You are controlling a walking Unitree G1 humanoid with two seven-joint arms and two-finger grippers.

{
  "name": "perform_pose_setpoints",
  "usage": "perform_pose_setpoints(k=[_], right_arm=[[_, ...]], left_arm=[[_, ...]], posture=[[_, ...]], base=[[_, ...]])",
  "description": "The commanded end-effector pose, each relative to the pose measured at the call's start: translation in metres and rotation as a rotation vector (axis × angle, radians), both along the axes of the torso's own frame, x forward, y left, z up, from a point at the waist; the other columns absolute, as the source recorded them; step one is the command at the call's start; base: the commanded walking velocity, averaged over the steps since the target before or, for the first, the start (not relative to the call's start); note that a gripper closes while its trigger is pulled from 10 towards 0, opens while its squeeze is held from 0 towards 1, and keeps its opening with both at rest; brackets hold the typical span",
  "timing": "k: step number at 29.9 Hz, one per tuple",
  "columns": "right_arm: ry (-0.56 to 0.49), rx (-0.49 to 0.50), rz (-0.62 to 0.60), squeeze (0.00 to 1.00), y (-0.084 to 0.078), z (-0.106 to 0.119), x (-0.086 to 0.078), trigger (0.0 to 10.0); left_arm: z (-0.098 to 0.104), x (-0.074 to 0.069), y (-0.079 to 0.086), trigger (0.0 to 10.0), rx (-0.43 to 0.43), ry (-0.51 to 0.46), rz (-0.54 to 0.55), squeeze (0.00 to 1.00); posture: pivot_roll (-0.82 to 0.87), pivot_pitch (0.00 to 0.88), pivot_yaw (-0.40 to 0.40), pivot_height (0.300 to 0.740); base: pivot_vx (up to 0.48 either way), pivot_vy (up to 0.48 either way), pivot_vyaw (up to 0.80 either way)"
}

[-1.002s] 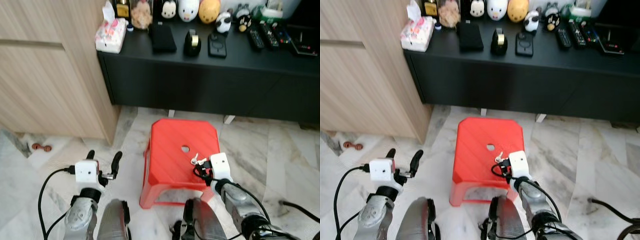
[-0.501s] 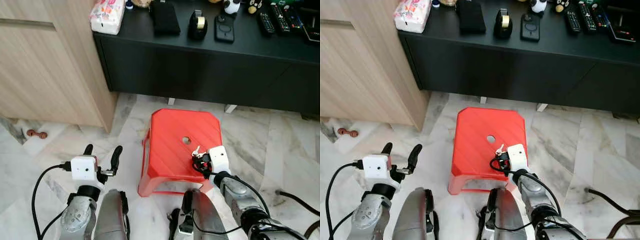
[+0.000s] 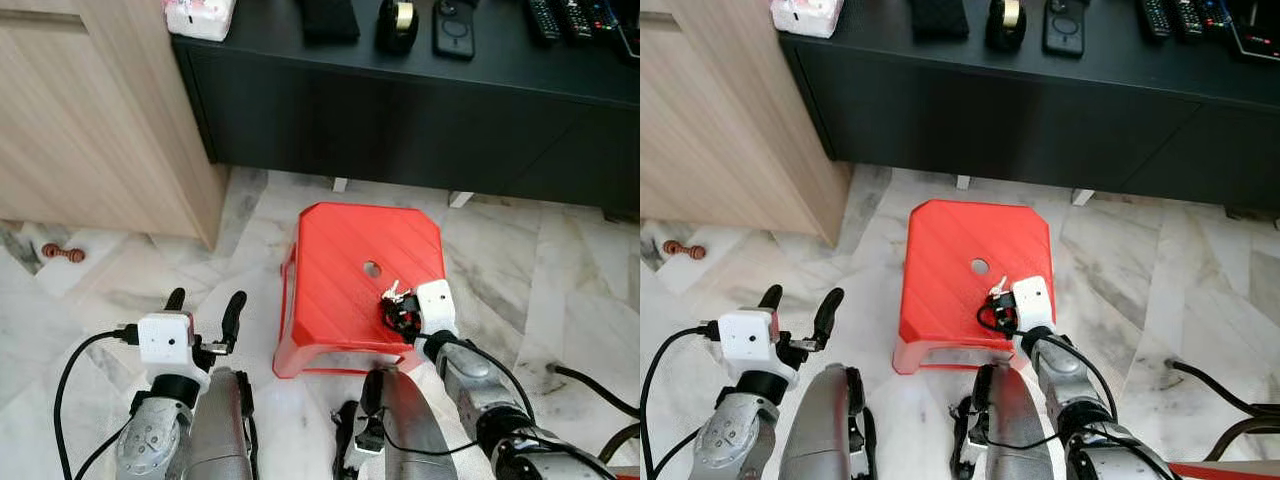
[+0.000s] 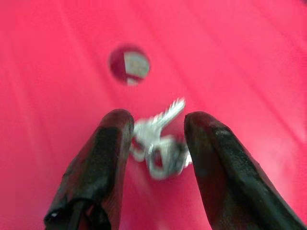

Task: Hang keys on a hook

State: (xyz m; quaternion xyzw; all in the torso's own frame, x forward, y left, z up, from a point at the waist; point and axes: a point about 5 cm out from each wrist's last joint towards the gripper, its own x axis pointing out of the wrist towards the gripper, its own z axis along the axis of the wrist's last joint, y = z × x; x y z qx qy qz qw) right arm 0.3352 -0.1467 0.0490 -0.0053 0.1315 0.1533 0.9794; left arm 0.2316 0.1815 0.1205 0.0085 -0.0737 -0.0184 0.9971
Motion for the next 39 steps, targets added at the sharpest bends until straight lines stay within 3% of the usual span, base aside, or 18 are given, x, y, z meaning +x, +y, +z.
perform_pose_setpoints(k=[1,19,20,21,22,23,24,29,30,32,39], right_arm=[[0.009,0.007,-0.020,0.00,-0.007,-0.004,-0.004,10.0],[0.058,0.005,0.040,0.00,0.004,-0.014,-0.010,10.0],[0.059,0.005,0.041,0.00,0.005,-0.014,-0.010,9.4],[0.060,0.005,0.041,0.00,0.005,-0.014,-0.010,7.6],[0.061,0.005,0.042,0.00,0.005,-0.014,-0.010,7.6],[0.062,0.005,0.044,0.00,0.006,-0.014,-0.010,4.4],[0.064,0.003,0.045,0.00,0.006,-0.015,-0.010,4.3],[0.073,-0.009,0.035,0.00,0.005,-0.016,-0.011,5.0],[0.072,-0.017,0.026,0.00,0.004,-0.017,-0.012,8.5],[0.075,-0.021,0.014,0.00,0.002,-0.017,-0.012,9.7],[0.080,-0.029,-0.003,0.00,-0.003,-0.018,-0.013,10.0]], left_arm=[[-0.004,-0.004,-0.002,10.0,0.006,0.027,0.001,0.00],[0.003,-0.004,-0.001,10.0,0.014,0.028,0.002,0.00],[0.003,-0.004,-0.001,10.0,0.016,0.028,0.002,0.00],[0.003,-0.004,-0.001,10.0,0.017,0.029,0.003,0.00],[0.003,-0.004,-0.001,10.0,0.017,0.030,0.003,0.00],[0.003,-0.005,0.000,10.0,0.018,0.032,0.004,0.00],[0.003,-0.005,0.000,10.0,0.018,0.034,0.004,0.00],[0.001,-0.006,-0.001,10.0,0.016,0.041,-0.001,0.00],[0.001,-0.006,-0.001,10.0,0.015,0.043,-0.001,0.00],[0.001,-0.006,-0.001,10.0,0.014,0.044,0.000,0.00],[-0.001,-0.006,-0.002,10.0,0.012,0.052,-0.001,0.00]], posture=[[0.22,0.408,-0.145,0.619],[0.23,0.414,-0.139,0.619],[0.24,0.416,-0.138,0.619],[0.24,0.416,-0.138,0.619],[0.24,0.416,-0.138,0.619],[0.24,0.416,-0.138,0.619],[0.24,0.417,-0.137,0.619],[0.23,0.417,-0.135,0.619],[0.23,0.418,-0.134,0.619],[0.23,0.418,-0.134,0.619],[0.23,0.421,-0.133,0.619]], base=[[0.000,0.000,0.00],[0.000,0.000,0.00],[0.000,0.000,0.00],[0.000,0.000,0.00],[0.000,0.000,0.00],[0.000,0.000,0.00],[0.000,0.000,0.00],[0.000,0.000,0.00],[0.000,0.000,0.00],[0.000,0.000,0.00],[0.000,0.000,0.00]])
